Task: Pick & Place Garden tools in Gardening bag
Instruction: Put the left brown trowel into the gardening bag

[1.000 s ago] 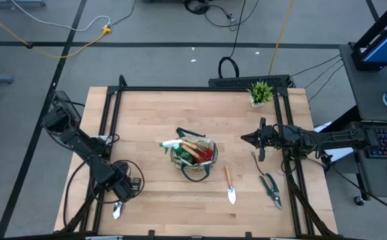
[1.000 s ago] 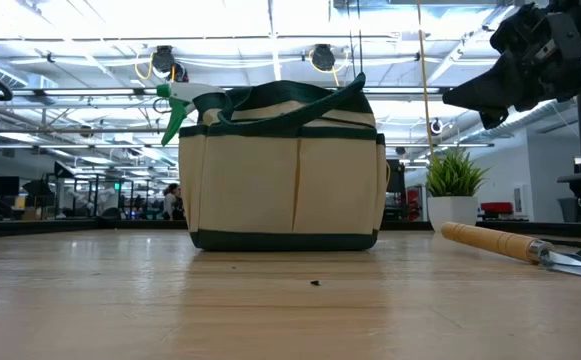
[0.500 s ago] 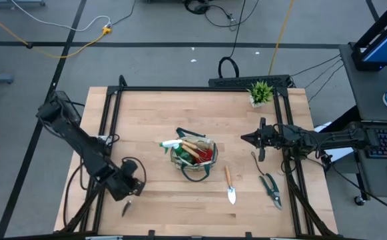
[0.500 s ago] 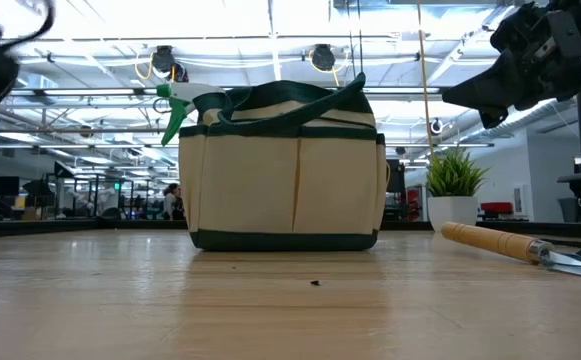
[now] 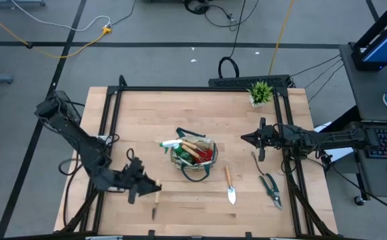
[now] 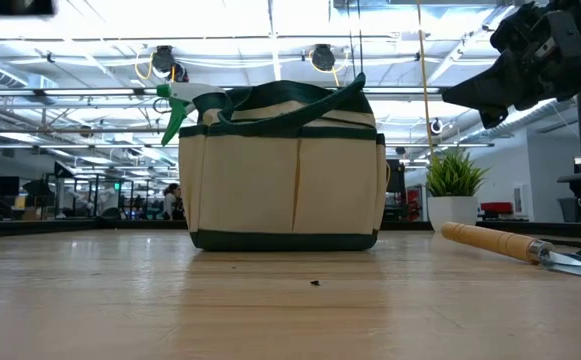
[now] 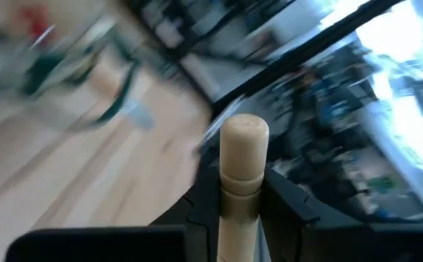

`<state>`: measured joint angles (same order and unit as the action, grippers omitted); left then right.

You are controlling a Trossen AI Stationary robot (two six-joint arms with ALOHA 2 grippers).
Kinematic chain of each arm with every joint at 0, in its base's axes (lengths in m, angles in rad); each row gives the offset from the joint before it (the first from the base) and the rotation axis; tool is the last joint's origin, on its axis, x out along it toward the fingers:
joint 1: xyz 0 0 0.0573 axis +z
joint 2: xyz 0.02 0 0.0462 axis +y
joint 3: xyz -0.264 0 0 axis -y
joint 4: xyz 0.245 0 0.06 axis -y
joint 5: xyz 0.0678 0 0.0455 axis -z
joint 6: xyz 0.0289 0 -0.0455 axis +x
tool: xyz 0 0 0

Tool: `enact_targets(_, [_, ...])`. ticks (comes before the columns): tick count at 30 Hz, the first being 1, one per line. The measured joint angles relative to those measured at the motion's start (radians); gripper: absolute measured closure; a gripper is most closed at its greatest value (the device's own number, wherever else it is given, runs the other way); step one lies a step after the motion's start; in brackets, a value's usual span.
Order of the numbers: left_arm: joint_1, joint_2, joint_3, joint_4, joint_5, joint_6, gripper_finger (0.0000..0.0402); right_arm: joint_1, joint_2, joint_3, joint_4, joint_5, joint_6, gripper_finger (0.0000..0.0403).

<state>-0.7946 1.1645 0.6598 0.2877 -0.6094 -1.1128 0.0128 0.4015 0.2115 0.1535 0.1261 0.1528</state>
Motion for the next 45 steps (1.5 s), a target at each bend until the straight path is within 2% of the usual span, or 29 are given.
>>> enact_targets(4, [0.024,0.000,0.000,0.233,-0.006,0.227,0.0330,0.000,0.000,0.000,0.002,0.000,0.000,0.0403])
enact_targets(10, [0.066,0.000,0.000,0.494,0.012,0.463,0.0330,0.000,0.000,0.000,0.003,0.000,0.000,0.0403])
enact_targets(14, [0.094,0.000,0.000,0.646,0.080,0.593,0.0330,0.000,0.000,0.000,0.003,0.000,0.000,0.0403])
enact_targets(21, [0.133,0.000,0.002,0.871,0.273,0.882,0.0330,0.000,0.000,0.000,0.003,0.000,-0.001,0.0403])
enact_targets(27, [0.152,-0.001,0.002,0.961,0.425,1.083,0.0330,0.000,0.000,0.000,0.003,0.000,-0.001,0.0403])
enact_targets(33, [0.156,0.000,0.002,1.001,0.551,1.200,0.0330,0.000,0.000,0.000,0.003,0.000,-0.001,0.0403])
enact_targets(40, [0.156,-0.001,0.002,1.018,0.768,1.349,0.0330,0.000,0.000,0.000,0.003,0.000,-0.001,0.0403])
enact_targets(45, [0.156,0.000,0.002,1.020,0.789,1.378,0.0330,0.000,0.000,0.000,0.002,0.000,-0.001,0.0403])
